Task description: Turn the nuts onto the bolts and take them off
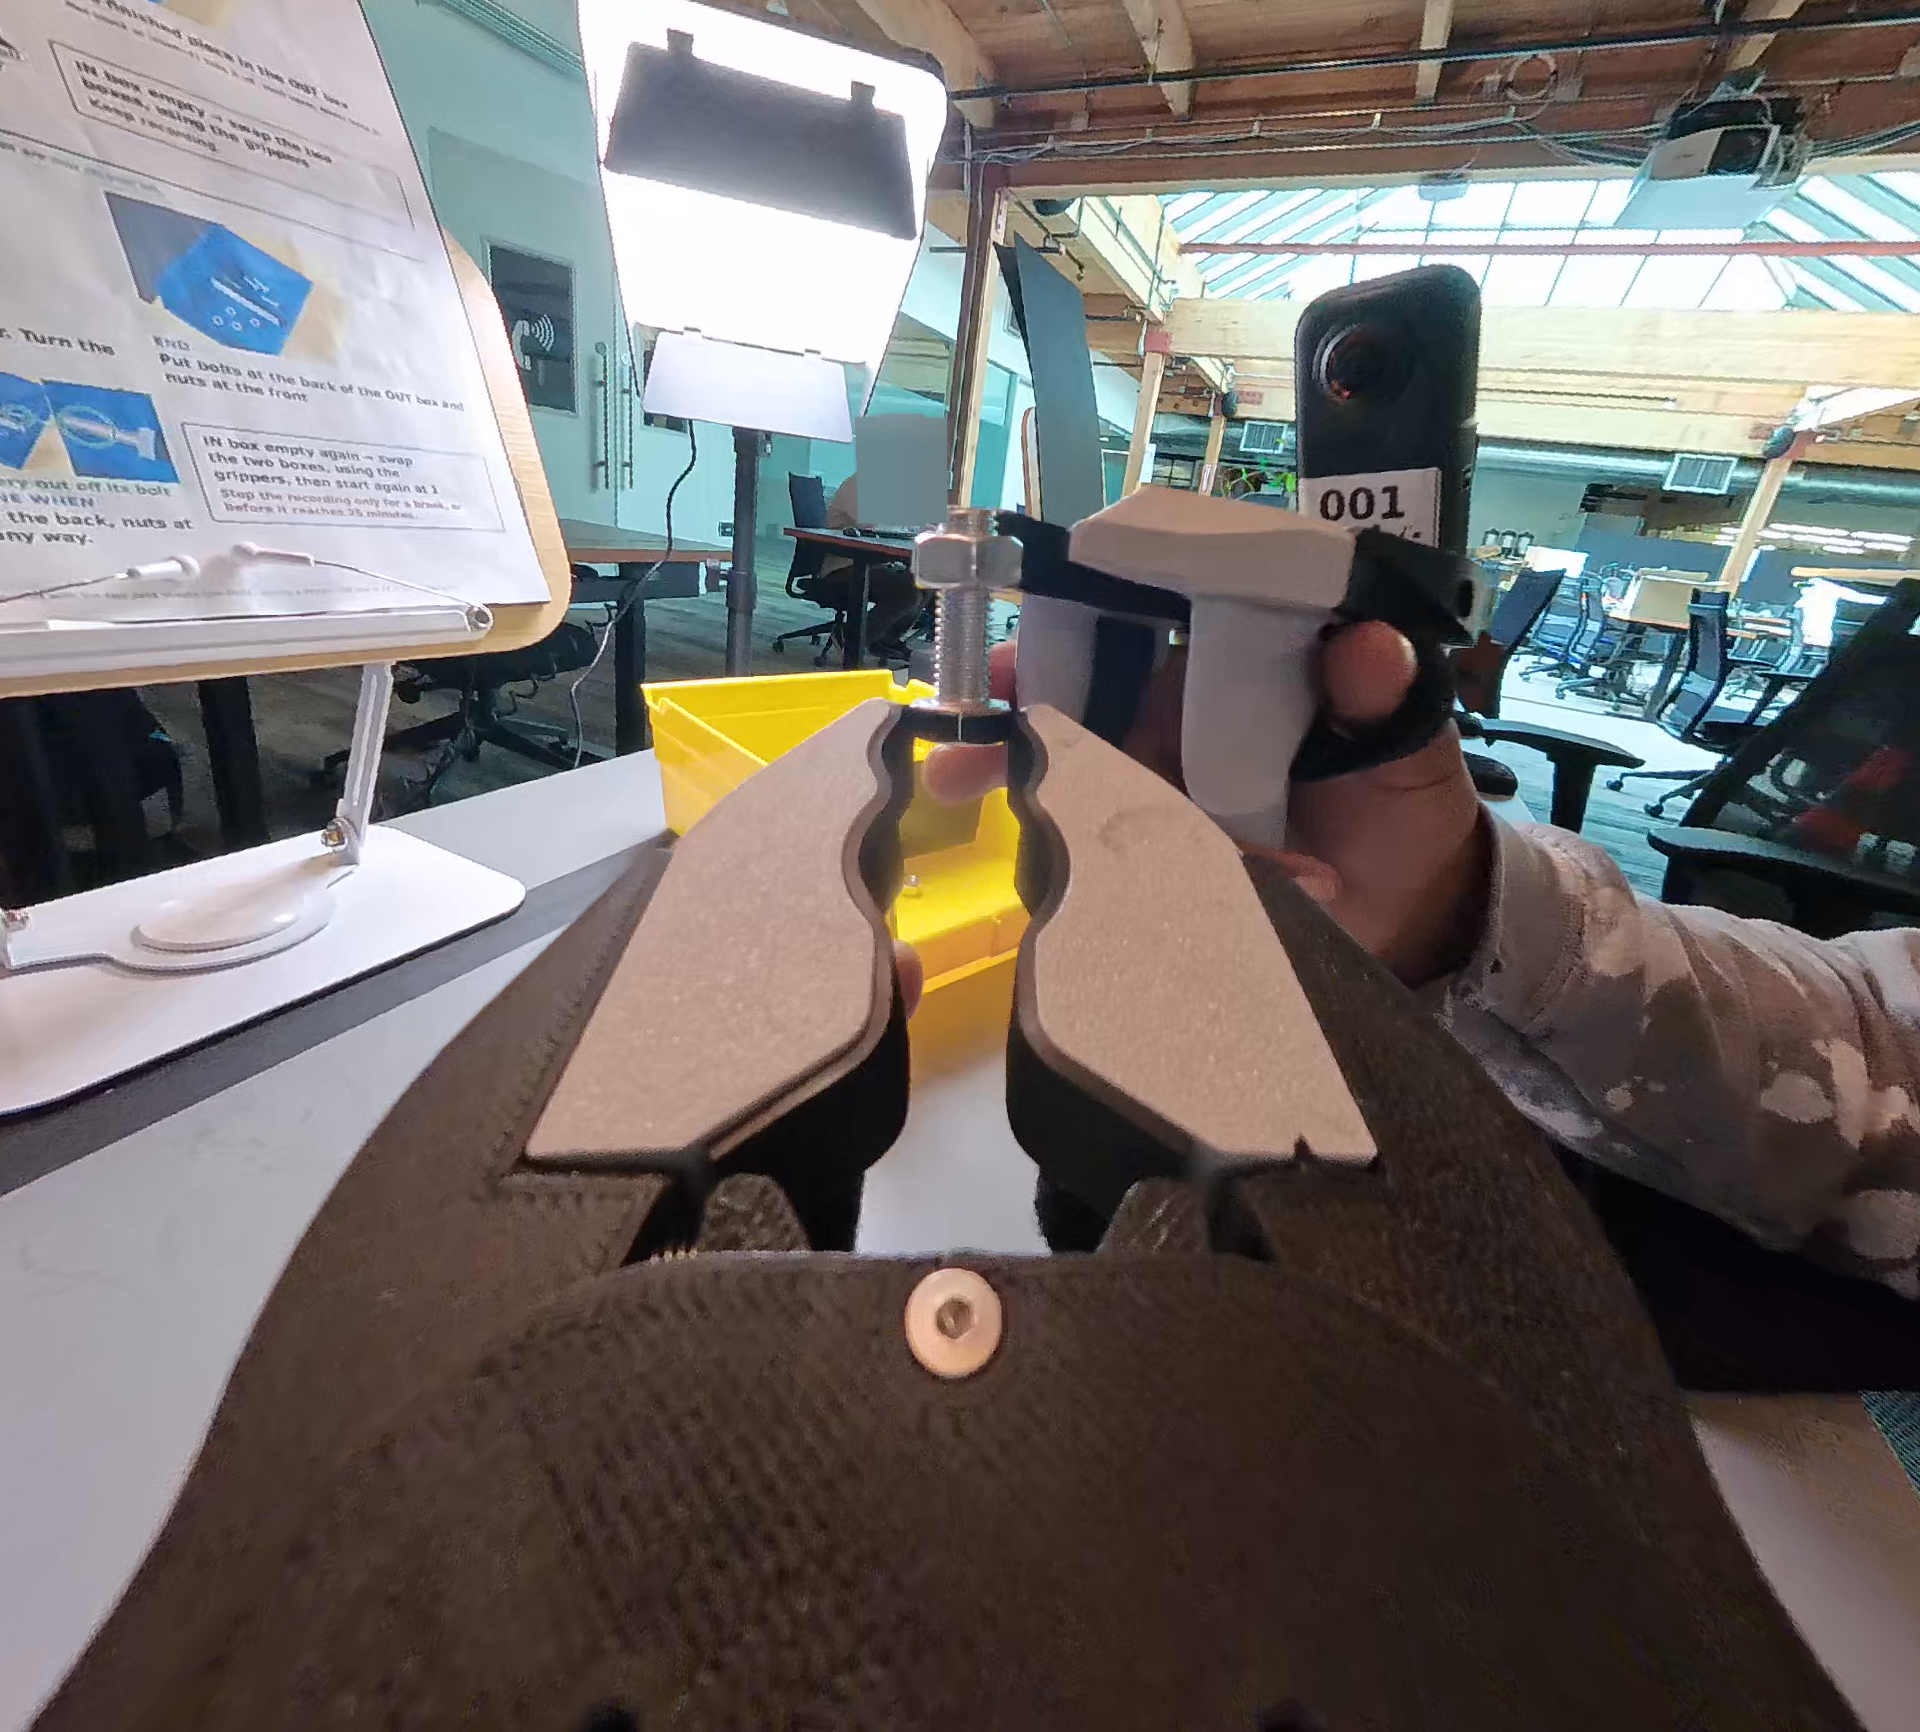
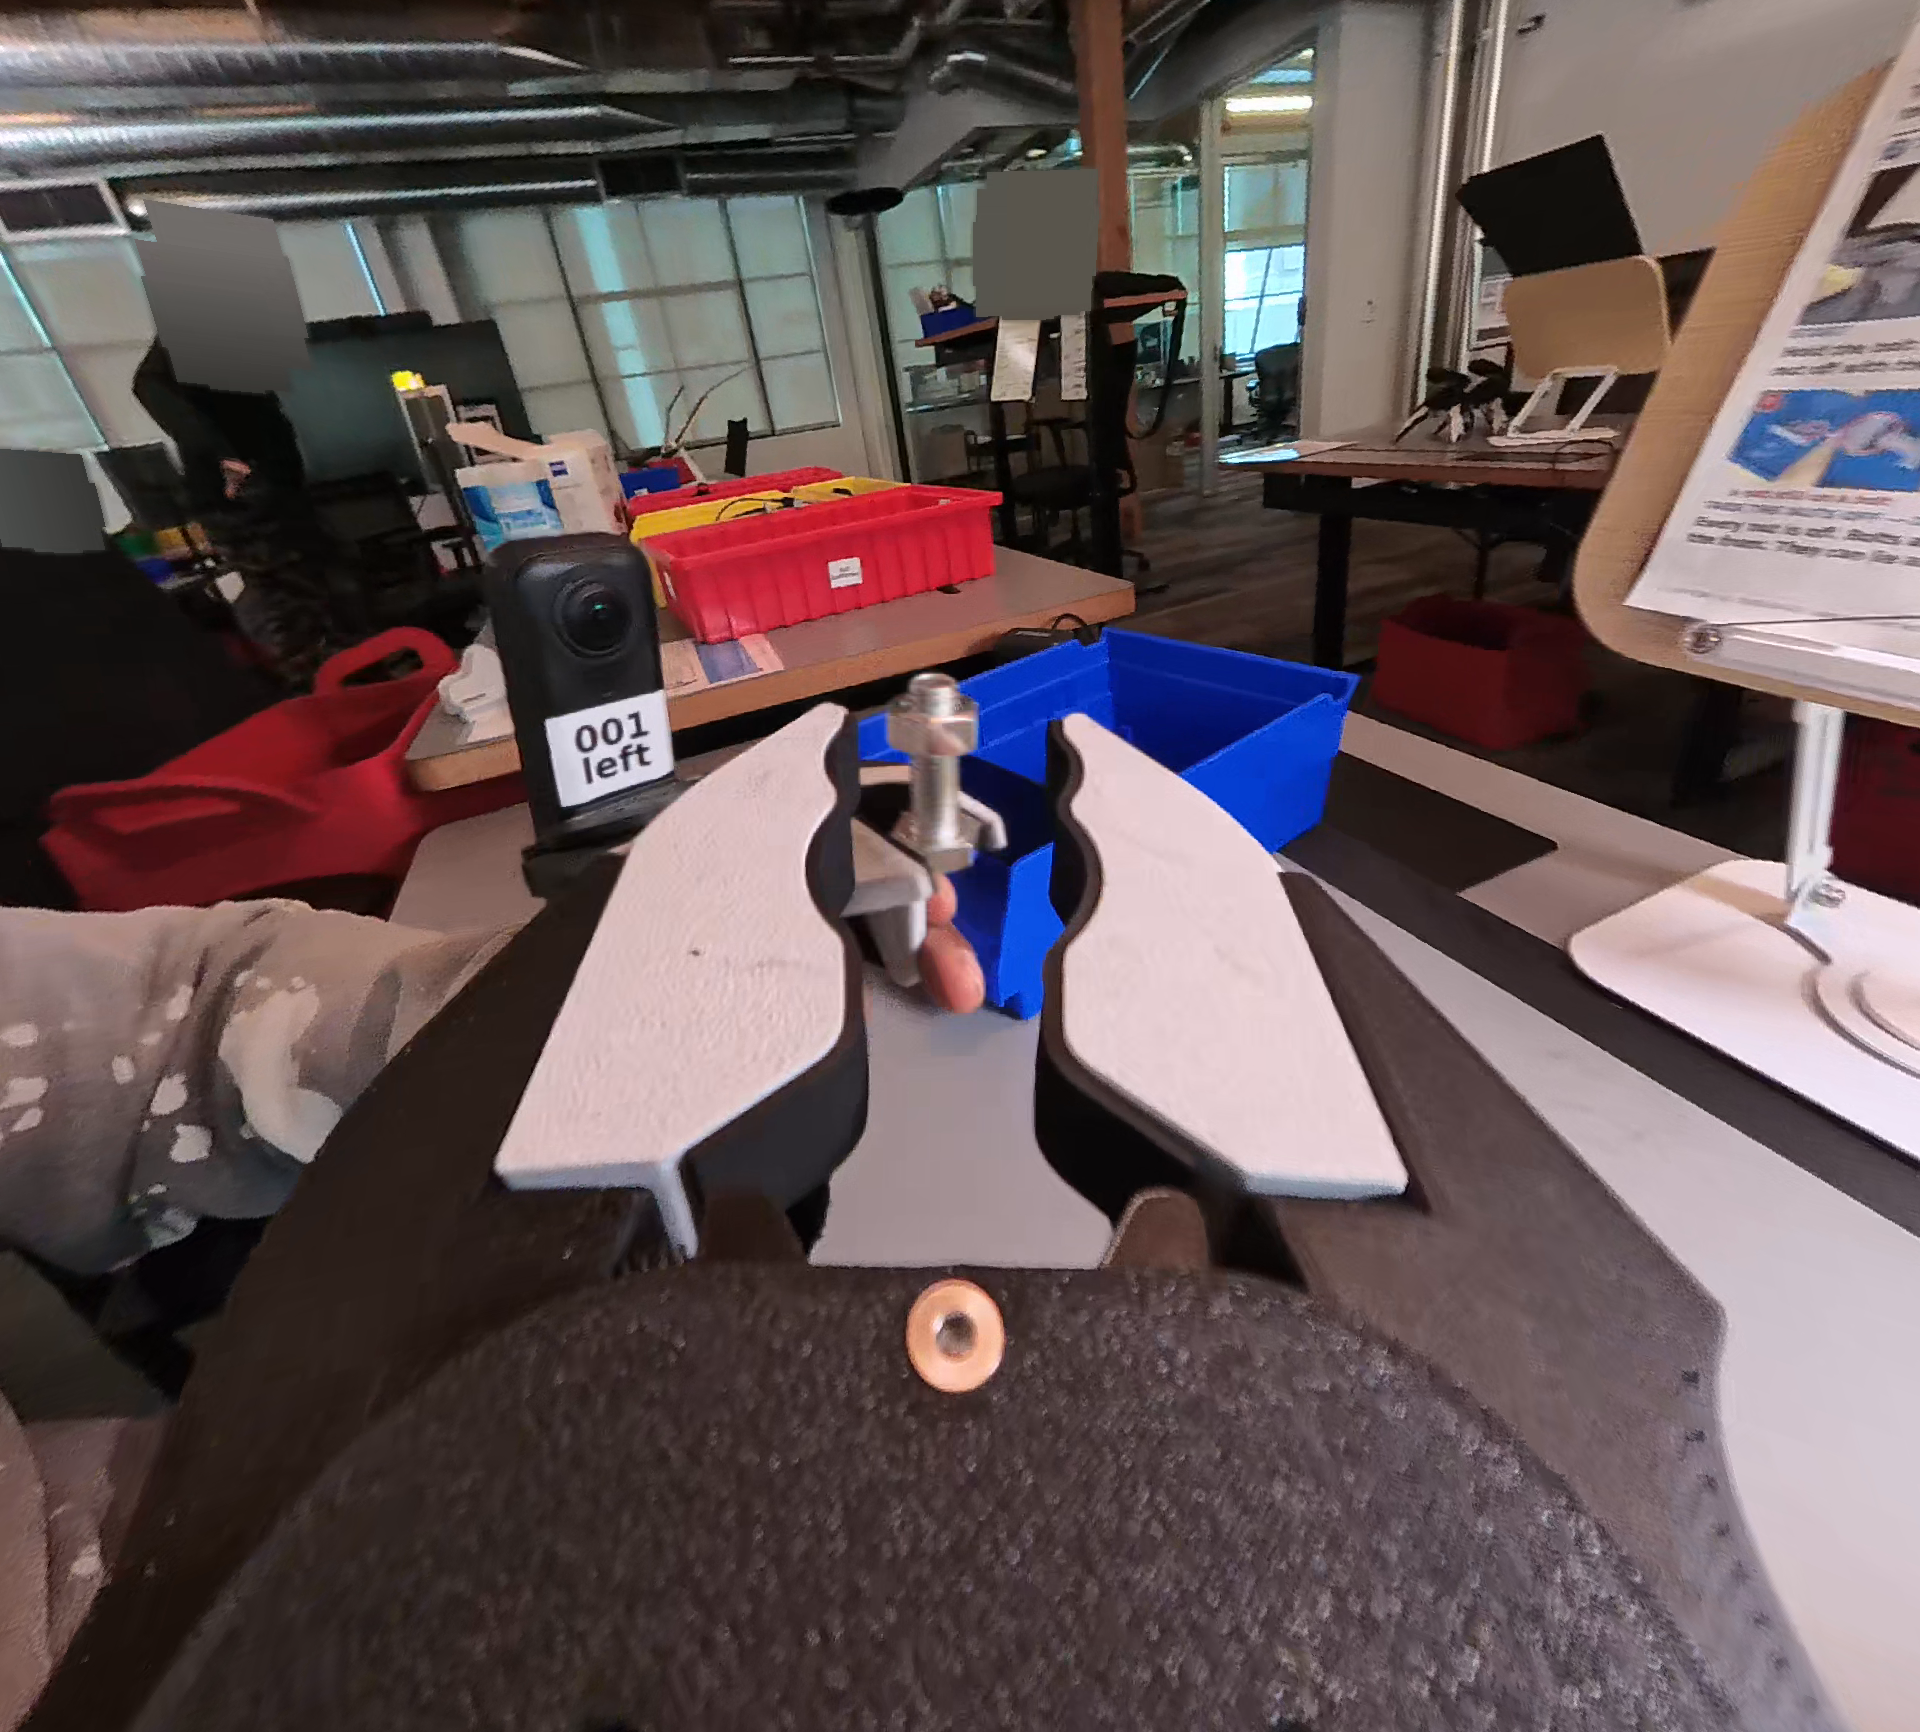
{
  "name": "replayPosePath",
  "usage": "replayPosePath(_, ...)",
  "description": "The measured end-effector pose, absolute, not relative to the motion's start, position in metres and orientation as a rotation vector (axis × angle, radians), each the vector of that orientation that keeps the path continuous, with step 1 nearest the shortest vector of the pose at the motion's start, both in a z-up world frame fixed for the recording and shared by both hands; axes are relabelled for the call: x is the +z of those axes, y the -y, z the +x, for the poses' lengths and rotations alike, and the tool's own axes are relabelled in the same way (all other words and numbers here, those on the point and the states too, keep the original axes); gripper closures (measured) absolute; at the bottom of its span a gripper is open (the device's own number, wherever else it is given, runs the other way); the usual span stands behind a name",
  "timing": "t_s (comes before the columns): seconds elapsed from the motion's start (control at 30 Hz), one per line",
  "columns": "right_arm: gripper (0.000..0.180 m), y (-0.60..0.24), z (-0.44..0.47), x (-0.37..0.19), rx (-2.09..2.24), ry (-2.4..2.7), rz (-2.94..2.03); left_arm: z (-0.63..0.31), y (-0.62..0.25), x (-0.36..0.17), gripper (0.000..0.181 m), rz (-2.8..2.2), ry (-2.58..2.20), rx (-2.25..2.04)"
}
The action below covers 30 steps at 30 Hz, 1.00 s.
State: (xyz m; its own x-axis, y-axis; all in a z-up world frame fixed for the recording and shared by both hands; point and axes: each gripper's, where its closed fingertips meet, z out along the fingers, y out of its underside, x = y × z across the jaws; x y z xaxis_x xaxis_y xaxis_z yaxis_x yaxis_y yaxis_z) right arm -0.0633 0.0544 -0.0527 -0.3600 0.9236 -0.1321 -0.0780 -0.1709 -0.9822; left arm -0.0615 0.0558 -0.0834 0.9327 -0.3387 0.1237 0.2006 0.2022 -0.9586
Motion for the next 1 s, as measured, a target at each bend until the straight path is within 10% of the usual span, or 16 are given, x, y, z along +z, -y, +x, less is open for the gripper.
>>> replayPosePath(0.17, 0.168, -0.071, -0.066, -0.057, 1.628, 1.251, -1.117, -0.060, -0.053, -0.080, 0.162, -1.295, -0.124, -0.398)
replayPosePath(0.43, 0.146, -0.051, -0.064, -0.054, 1.663, 1.316, -1.038, -0.057, -0.054, -0.083, 0.162, -1.303, -0.142, -0.394)
replayPosePath(0.6, 0.172, -0.076, -0.064, -0.053, 1.611, 1.226, -1.099, -0.059, -0.050, -0.077, 0.162, -1.268, -0.137, -0.427)
replayPosePath(0.87, 0.145, -0.048, -0.062, -0.052, 1.695, 1.333, -1.017, -0.055, -0.052, -0.080, 0.162, -1.278, -0.158, -0.428)
replayPosePath(1.0, 0.160, -0.047, -0.061, -0.053, 1.687, 1.348, -1.002, -0.047, -0.053, -0.084, 0.162, -1.292, -0.183, -0.458)
